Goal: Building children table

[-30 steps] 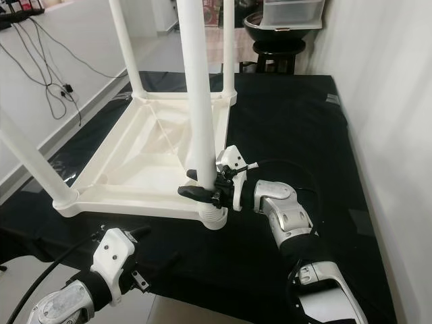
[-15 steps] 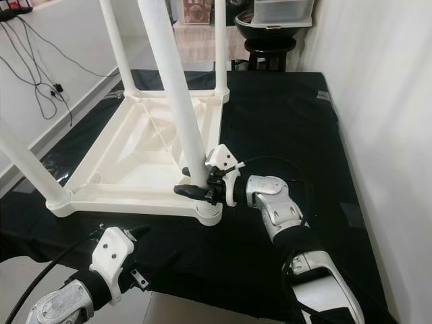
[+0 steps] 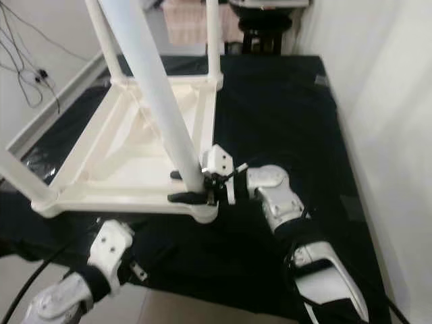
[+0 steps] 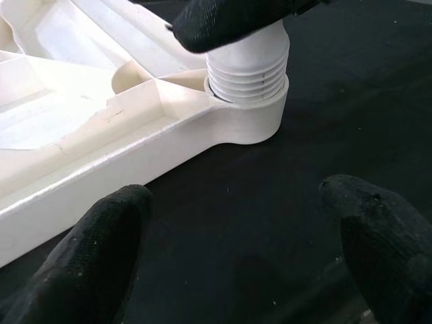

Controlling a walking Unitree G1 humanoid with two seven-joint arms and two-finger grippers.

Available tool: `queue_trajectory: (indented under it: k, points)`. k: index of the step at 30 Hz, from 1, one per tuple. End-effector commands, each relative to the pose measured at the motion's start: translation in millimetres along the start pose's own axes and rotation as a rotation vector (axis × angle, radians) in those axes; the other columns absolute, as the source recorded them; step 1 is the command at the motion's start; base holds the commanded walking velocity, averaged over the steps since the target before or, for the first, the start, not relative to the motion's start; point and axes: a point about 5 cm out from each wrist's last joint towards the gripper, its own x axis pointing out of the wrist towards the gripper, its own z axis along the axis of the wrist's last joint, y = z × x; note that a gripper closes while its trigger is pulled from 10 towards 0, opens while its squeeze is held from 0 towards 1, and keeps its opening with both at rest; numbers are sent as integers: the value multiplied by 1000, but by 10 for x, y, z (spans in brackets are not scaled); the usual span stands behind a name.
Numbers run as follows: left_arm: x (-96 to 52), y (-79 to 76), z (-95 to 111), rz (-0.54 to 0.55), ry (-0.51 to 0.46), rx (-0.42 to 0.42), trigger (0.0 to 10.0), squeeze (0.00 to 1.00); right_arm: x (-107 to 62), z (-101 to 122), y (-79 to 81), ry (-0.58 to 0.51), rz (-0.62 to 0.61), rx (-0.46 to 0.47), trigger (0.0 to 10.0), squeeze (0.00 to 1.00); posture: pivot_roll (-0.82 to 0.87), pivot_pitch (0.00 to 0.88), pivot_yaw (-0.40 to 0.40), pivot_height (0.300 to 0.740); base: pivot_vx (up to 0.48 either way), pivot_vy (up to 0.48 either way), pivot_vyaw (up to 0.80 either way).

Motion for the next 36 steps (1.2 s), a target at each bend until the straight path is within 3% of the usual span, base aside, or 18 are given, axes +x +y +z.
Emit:
queue_trajectory:
  k: [1, 11, 13, 15, 16, 17, 18, 19, 21, 23, 25, 26, 27, 29, 32, 34, 36]
  points:
    - [-30, 1, -8, 3, 16, 5, 10000, 0, -25, -270, 96, 126, 28, 69, 10000, 0, 15, 129, 59, 740, 0, 0, 0]
    - [-30, -1, -8, 3, 18, 6, 10000, 0, -44, -301, 54, 155, -24, 99, 10000, 0, 15, 128, 58, 740, 0, 0, 0]
    - [-32, -1, -8, 6, 18, 5, 10000, 0, -28, -328, 24, 135, -145, 217, 10000, 0, 11, 132, 51, 740, 0, 0, 0]
    - [-32, -1, -8, 6, 18, 5, 10000, 0, -28, -328, 24, 135, -145, 217, 10000, 0, 11, 132, 51, 740, 0, 0, 0]
    - [-35, 0, -7, 8, 18, 5, 10000, 0, 8, -346, 78, 103, -203, 288, 10000, 0, 4, 135, 51, 740, 0, 0, 0]
    - [-35, 0, -7, 8, 18, 5, 10000, 0, 8, -346, 78, 103, -203, 288, 10000, 0, 4, 135, 51, 740, 0, 0, 0]
    - [-41, 4, -8, 6, 20, 7, 10000, 0, 63, -402, 191, 77, -290, 354, 10000, 0, 0, 139, 58, 740, 0, 0, 0]
    - [-41, 4, -8, 6, 20, 7, 10000, 0, 63, -402, 191, 77, -290, 354, 10000, 0, 0, 139, 58, 740, 0, 0, 0]
    - [-53, 16, -7, 3, 24, 10, 10000, 0, 119, -480, 344, 46, -443, 431, 10000, 0, -5, 141, 64, 740, 0, 0, 0]
    - [-53, 16, -7, 3, 24, 10, 10000, 0, 119, -480, 344, 46, -443, 431, 10000, 0, -5, 141, 64, 740, 0, 0, 0]
    - [-67, 38, -11, 4, 27, 15, 10000, 0, 120, -547, 399, 15, -649, 488, 10000, 0, -10, 144, 75, 740, 0, 0, 0]
    - [-67, 38, -11, 4, 27, 15, 10000, 0, 120, -547, 399, 15, -649, 488, 10000, 0, -10, 144, 75, 740, 0, 0, 0]
    - [-77, 52, -13, 6, 30, 17, 10000, 0, 103, -575, 422, 1, -756, 513, 10000, 0, -13, 144, 79, 740, 0, 0, 0]
    - [-77, 52, -13, 6, 30, 17, 10000, 0, 103, -575, 422, 1, -756, 513, 10000, 0, -13, 144, 79, 740, 0, 0, 0]
    - [-90, 72, -14, 6, 34, 22, 10000, 0, 75, -570, 461, -10, -860, 490, 10000, 0, -12, 145, 84, 740, 0, 0, 0]
    - [-99, 102, -12, 9, 37, 30, 10000, 0, 53, -495, 480, 17, -894, 390, 10000, 0, -15, 140, 93, 740, 0, 0, 0]
    - [-101, 125, -8, 13, 38, 38, 10000, 0, 58, -462, 502, 23, -898, 357, 10000, 0, -13, 136, 94, 740, 0, 0, 0]
